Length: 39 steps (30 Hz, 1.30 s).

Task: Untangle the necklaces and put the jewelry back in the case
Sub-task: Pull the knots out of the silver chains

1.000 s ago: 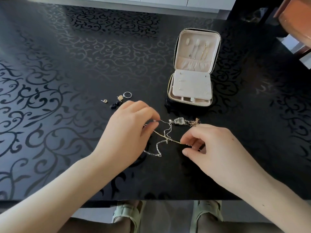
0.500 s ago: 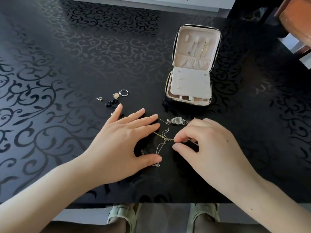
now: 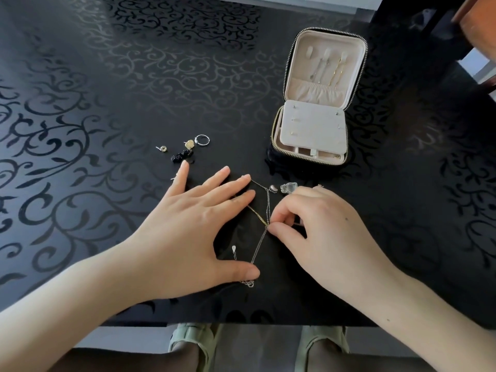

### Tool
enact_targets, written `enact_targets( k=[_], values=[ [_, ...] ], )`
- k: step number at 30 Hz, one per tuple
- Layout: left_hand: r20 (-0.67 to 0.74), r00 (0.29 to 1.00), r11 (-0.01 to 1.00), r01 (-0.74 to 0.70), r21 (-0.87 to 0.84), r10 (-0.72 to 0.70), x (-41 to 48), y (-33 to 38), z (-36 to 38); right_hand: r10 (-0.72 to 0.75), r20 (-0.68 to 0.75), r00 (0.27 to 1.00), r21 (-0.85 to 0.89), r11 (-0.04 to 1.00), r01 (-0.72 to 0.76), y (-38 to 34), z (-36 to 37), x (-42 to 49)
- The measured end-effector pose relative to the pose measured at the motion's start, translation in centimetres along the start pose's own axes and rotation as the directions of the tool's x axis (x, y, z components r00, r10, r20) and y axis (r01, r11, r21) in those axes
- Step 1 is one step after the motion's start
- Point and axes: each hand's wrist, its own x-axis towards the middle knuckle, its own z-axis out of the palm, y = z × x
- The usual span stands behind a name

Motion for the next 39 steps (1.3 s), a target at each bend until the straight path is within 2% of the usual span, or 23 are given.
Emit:
enact_targets(
  k=[5,10,17,21,24,31,35,39],
  values=[
    [0.003,1.000,1.000,-0.005,0.008,0.005,0.0,0.0,-0.1,0.017,0.106,0.994,0.021,1.000,-0.020,0.2,-1.3,0.0],
    [-0.021,1.000,1.000,-0.003,0.008,0.003,0.0,0.1,-0.1,0.024,0.101,0.995,0.020,0.999,-0.026,0.2,-1.5,-0.1],
    [-0.219,0.975,0.989,-0.072,-0.126,0.043,0.0,0.4,-0.5,-0.006,0.061,0.998,0.012,1.000,0.005,0.4,-1.4,-0.1],
    [-0.382,0.923,0.994,-0.078,-0.073,0.044,0.6,0.9,-0.3,0.048,0.012,0.999,0.001,0.999,-0.048,0.8,-2.3,0.1],
    [-0.437,0.897,0.997,-0.072,-0.015,0.059,1.2,1.4,0.0,0.122,-0.004,0.992,0.069,0.990,-0.122,1.4,-3.8,0.2],
    [-0.400,0.916,1.000,0.003,0.031,0.010,1.7,2.8,0.7,0.227,0.049,0.973,0.234,0.944,-0.232,2.7,-5.9,-0.7],
    [-0.365,0.929,0.998,0.066,0.010,-0.057,2.3,3.4,0.9,0.214,0.110,0.971,0.255,0.938,-0.236,2.3,-5.4,-0.8],
    [-0.355,0.931,0.996,0.086,-0.009,-0.084,2.7,3.9,1.1,0.173,0.112,0.979,0.254,0.947,-0.196,1.7,-4.2,-0.5]
  ],
)
